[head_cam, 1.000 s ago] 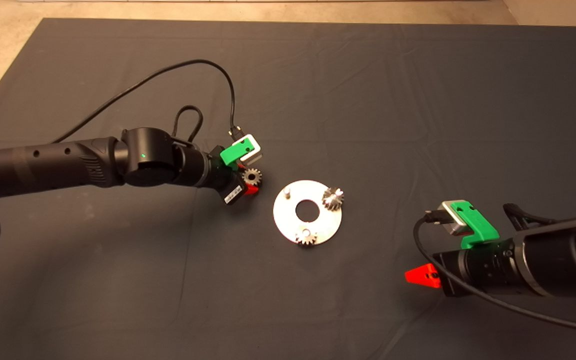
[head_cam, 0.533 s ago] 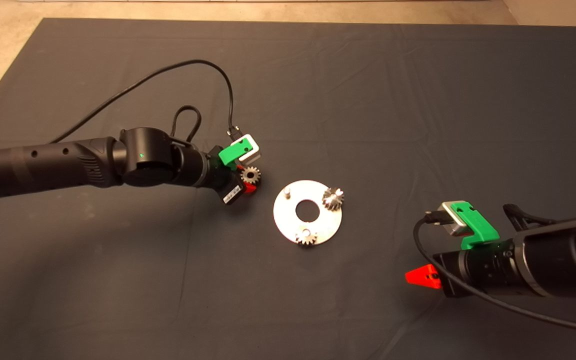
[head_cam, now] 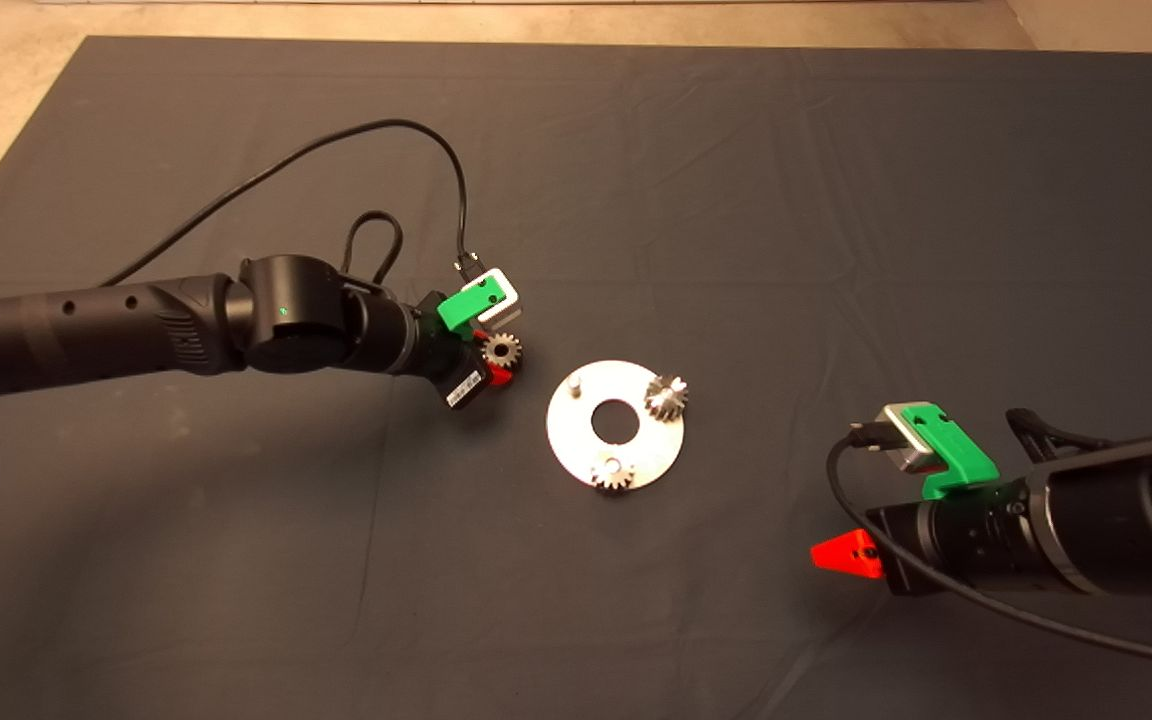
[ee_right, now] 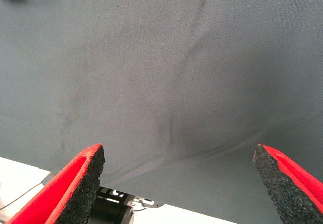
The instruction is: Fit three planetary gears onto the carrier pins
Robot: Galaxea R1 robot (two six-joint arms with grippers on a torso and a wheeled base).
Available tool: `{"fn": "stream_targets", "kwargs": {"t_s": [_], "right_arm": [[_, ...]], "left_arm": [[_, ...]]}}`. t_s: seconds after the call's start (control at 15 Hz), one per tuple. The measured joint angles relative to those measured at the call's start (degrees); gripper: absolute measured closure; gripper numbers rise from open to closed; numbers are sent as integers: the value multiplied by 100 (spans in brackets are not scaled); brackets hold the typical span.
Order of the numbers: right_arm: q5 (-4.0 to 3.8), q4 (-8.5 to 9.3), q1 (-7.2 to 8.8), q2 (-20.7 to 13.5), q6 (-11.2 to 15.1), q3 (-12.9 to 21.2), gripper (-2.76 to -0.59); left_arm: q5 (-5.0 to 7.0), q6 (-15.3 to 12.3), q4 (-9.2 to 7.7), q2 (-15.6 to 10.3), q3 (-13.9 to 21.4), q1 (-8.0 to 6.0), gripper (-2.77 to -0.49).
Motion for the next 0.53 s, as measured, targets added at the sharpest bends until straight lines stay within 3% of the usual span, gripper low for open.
{"fn": "stream_targets", "kwargs": {"t_s": [0.53], "right_arm": [[0, 20, -1, 13, 0, 0, -220]], "left_arm": [[6, -8, -48, -70, 183, -5, -69]]}}
